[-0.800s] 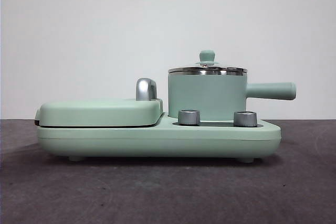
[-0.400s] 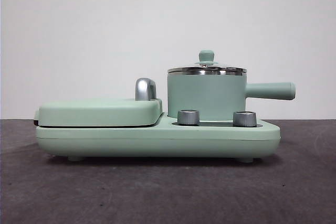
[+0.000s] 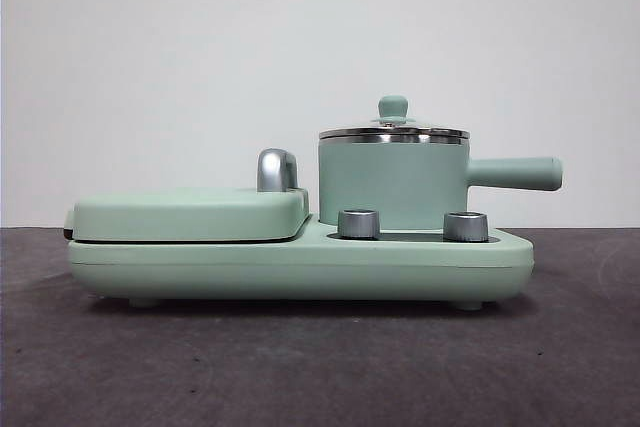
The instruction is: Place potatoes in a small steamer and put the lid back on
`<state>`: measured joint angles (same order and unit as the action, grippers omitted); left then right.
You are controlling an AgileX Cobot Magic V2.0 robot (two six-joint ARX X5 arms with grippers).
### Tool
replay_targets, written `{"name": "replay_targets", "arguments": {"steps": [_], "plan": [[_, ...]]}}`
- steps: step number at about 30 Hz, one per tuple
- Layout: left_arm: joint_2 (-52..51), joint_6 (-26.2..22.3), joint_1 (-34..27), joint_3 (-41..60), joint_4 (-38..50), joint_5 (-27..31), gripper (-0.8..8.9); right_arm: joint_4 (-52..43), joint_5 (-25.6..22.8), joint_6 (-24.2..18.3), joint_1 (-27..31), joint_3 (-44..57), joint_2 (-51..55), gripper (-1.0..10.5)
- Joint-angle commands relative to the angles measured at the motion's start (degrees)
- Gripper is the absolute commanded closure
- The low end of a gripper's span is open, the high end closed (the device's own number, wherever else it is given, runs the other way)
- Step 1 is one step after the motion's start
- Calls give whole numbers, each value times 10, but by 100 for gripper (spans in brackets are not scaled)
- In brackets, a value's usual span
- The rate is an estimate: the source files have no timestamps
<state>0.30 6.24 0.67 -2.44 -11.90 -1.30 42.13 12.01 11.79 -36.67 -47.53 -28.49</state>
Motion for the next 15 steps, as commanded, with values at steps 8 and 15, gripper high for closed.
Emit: {"name": "replay_targets", "arguments": {"steps": [8,15], "plan": [[-1,-19,15,17,12,3,807,-6,0,-5,-4,-5,-1,927],[-1,-19,15,17,12,3,807,-6,0,-5,-4,-5,-1,927]]}}
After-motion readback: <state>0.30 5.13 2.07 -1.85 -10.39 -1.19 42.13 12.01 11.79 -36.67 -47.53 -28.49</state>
